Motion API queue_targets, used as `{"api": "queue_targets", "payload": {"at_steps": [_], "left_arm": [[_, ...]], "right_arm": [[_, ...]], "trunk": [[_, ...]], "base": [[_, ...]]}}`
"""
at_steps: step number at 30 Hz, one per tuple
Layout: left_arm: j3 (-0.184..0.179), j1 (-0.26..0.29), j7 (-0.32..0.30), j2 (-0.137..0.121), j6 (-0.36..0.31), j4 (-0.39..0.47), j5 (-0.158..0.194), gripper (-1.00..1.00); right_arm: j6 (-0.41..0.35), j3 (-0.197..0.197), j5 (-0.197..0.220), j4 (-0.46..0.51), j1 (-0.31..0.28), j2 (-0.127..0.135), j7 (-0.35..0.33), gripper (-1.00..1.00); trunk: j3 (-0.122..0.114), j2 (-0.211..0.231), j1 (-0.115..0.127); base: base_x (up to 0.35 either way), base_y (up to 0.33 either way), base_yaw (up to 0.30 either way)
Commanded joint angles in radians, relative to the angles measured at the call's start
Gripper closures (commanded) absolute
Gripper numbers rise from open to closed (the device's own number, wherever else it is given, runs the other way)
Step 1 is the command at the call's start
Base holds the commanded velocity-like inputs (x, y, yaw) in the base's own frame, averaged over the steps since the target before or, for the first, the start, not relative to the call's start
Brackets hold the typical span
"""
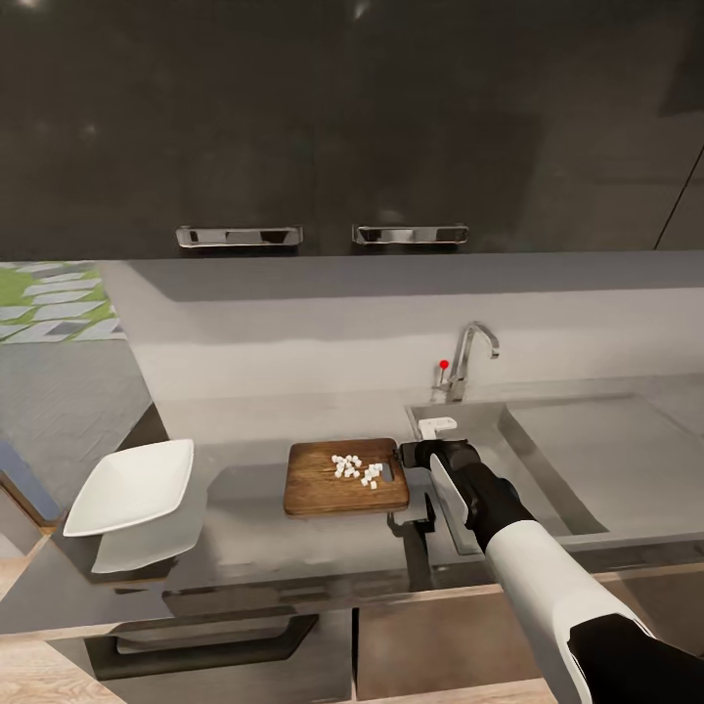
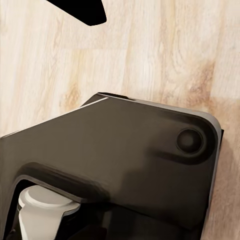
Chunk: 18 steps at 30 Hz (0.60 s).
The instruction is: In the kitchen, take the Vidalia onion out of the sink, dice it on the chopping board with the paring knife, put the diced onion into the bowl on the countertop, then place both the paring knife and the chopping board into the sink.
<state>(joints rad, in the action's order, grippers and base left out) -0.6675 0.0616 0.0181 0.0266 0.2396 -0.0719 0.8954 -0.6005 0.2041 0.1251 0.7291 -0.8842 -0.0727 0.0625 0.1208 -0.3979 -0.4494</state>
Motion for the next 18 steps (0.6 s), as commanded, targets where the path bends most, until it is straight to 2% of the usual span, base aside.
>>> {"api": "queue_targets", "payload": {"at_steps": [1, 18], "left_arm": [[-0.006, 0.001, 0.002, 0.001, 0.005, -0.003, 0.000, -1.00], [-0.006, 0.001, 0.002, 0.001, 0.005, -0.003, 0.000, -1.00]], "right_arm": [[-0.004, 0.003, 0.010, 0.001, -0.001, 0.001, 0.007, -1.00], [-0.004, 0.003, 0.010, 0.001, -0.001, 0.001, 0.007, -1.00]], "trunk": [[0.002, -0.002, -0.001], [0.002, -0.002, -0.001]], "base": [[0.000, 0.000, 0.000], [-0.013, 0.026, 0.000]]}}
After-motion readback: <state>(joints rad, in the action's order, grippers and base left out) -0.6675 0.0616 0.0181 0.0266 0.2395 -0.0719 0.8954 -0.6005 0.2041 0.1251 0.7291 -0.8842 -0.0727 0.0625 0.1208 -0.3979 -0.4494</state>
